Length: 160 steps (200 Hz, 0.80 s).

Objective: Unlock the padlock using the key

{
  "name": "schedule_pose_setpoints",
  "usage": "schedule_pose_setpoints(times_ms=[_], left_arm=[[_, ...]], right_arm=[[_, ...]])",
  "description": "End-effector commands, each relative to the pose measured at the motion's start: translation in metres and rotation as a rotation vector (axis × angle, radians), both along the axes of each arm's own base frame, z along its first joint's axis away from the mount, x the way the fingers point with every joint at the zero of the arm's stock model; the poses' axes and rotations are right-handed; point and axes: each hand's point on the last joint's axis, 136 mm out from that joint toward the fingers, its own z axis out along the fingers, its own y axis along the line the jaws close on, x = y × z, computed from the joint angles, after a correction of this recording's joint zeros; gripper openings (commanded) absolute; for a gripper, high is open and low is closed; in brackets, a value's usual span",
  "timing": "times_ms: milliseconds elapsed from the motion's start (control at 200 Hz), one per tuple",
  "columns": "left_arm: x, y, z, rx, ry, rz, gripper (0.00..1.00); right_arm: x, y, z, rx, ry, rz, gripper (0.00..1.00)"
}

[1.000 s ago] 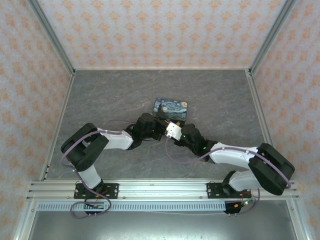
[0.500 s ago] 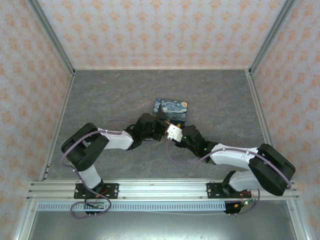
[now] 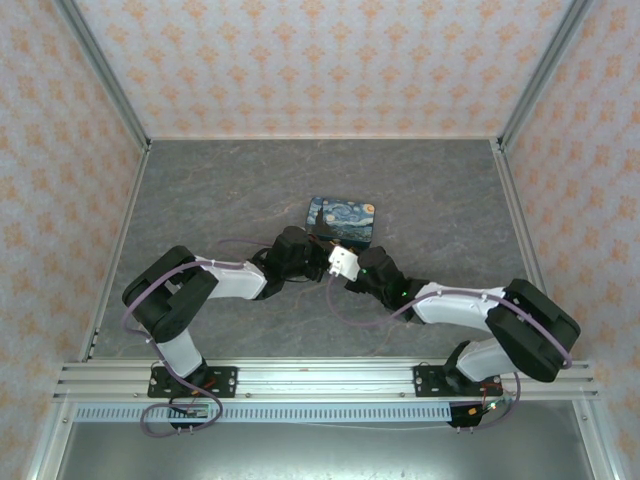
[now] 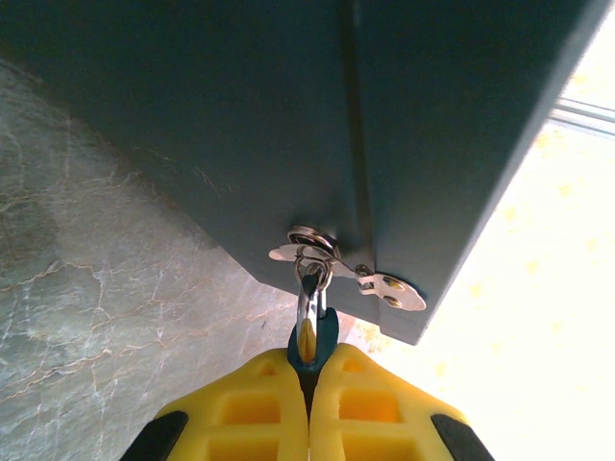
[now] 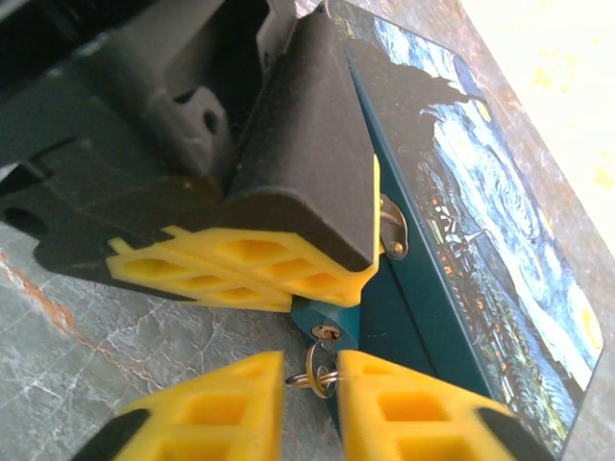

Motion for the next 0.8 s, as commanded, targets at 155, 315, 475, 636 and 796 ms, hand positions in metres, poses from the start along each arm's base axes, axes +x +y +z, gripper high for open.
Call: schedule_pose_setpoints(times_ms=[155,315,475,636,796], left_arm=[[0.004,-0.009,0.012,-0.037,-0.029,-0.010,0.00],[0.004,-0.008,0.014,-0.037,-0.032,-0.009,0.00],[0.004,-0.008,0.013,-0.036,-0.031,-0.010,0.00],[0.003,-0.008,0.014,-0.036,-0.034,-0.013,0.00],[0.002,-0.007,0.013,-0.032,-0.034,-0.010,0.00]], right_arm=[[0.005,0.004,0.012,0.053,-0.010,-0.035,0.00],[0.007,-0.002,0.013,0.091,-0.009,-0.084,0.00],[0.008,-0.002,0.022,0.214,0.042,-0.133,0.00],[0.009,0.001,0.024,0.333,0.150,-0.180,0.00],[0.007,0.010,0.022,0.438,0.245,-0.197,0.00]])
